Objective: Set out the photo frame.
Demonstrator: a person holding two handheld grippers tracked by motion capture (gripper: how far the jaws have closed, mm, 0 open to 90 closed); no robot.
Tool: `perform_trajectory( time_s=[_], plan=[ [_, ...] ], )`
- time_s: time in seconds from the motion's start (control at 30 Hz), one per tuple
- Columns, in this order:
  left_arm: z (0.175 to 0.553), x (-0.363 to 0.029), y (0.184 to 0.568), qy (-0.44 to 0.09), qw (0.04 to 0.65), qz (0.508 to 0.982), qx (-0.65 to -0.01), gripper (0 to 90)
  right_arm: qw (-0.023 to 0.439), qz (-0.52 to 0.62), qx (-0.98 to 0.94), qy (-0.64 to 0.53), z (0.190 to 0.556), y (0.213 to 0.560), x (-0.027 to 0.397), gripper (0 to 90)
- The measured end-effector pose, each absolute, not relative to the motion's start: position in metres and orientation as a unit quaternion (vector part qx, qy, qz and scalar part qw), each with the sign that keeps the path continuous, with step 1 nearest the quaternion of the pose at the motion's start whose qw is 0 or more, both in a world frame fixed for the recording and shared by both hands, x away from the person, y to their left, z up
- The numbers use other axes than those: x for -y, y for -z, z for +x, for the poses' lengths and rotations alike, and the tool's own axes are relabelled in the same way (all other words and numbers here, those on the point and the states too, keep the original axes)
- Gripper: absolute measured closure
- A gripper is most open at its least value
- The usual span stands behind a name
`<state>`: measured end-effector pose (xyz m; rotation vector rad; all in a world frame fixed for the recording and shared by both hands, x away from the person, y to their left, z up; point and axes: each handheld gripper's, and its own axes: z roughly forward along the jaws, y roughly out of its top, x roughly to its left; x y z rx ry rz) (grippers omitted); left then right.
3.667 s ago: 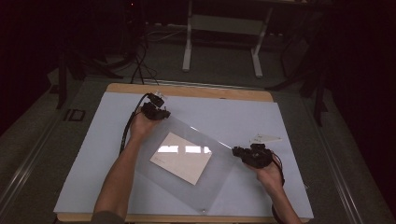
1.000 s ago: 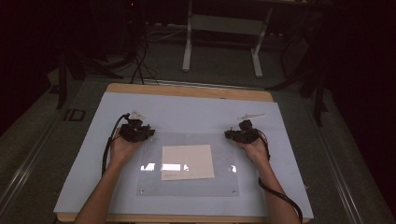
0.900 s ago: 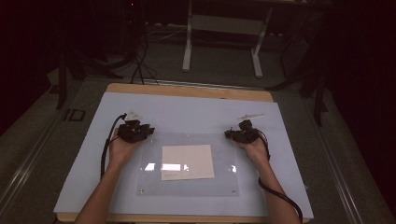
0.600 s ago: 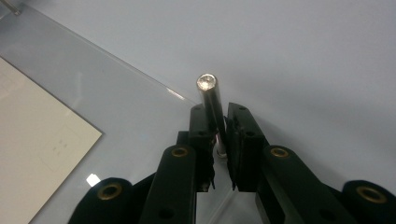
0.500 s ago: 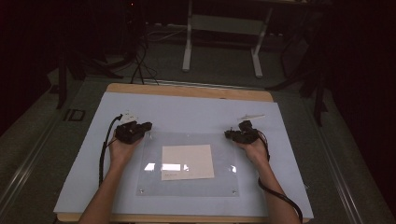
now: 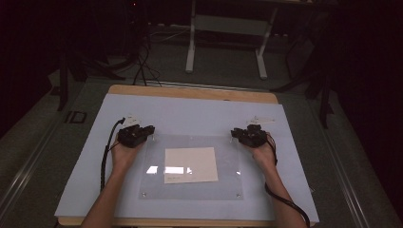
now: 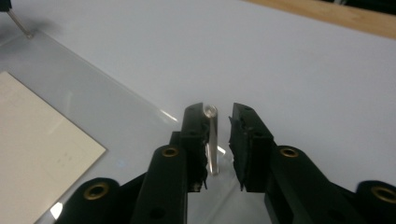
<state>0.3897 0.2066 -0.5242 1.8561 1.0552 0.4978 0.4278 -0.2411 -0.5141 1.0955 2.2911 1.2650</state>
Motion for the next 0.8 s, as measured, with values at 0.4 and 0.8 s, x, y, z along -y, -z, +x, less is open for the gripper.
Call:
perform_trajectory(
  time_s=[0.4,0.8],
  plan=[
    [0.3937,-0.2110,0.5264,-0.178,0.475,0.745,-0.432,84.2,0.140,0.394,-0.795,-0.439,0.4264,0.5146,0.2364,83.6],
    [0.3972,-0.2138,0.5268,-0.160,0.480,0.743,-0.438,83.9,0.120,0.404,-0.794,-0.438,0.4299,0.5141,0.2377,83.2]
  ],
)
